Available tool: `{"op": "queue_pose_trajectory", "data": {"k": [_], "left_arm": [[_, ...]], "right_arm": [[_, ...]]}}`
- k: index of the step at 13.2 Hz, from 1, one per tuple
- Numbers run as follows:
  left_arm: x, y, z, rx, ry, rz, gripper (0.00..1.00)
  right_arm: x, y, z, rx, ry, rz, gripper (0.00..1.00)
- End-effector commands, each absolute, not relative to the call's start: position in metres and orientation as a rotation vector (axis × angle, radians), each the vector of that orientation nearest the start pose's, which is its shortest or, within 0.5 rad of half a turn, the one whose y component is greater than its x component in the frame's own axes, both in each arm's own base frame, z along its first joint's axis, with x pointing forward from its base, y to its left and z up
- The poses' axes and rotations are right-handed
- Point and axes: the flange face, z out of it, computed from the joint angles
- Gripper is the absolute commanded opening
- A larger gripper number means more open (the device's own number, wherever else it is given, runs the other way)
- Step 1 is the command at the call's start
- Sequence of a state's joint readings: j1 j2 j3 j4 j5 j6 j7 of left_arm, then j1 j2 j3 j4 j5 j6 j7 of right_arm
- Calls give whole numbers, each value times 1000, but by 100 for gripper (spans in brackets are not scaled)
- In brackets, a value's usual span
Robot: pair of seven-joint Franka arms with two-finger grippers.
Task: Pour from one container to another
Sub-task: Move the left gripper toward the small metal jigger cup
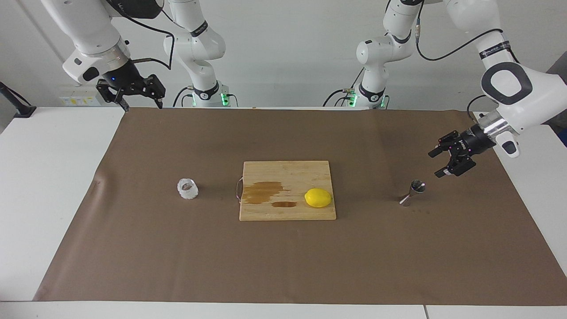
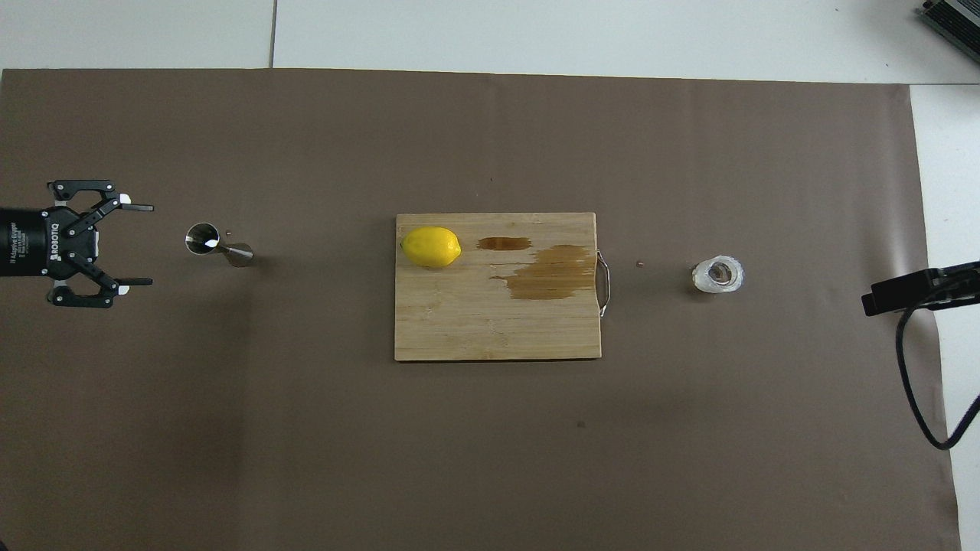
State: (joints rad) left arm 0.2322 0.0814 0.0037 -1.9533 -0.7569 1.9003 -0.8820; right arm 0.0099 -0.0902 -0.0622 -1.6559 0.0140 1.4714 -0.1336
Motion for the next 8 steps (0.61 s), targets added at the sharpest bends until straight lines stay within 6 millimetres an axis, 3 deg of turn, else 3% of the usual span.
{"op": "queue_pose_trajectory", "data": {"k": [1, 4, 8], "left_arm": [[542, 98, 414, 1605, 1772, -515, 100], [529, 105, 380, 1319, 1860, -562, 100], [526, 108, 345, 1133, 1911, -594, 100]], "right_arm": [[513, -26, 627, -3115, -107, 158, 100], [513, -26, 627, -3115, -107, 158, 100], [513, -26, 627, -3115, -107, 158, 100]]}}
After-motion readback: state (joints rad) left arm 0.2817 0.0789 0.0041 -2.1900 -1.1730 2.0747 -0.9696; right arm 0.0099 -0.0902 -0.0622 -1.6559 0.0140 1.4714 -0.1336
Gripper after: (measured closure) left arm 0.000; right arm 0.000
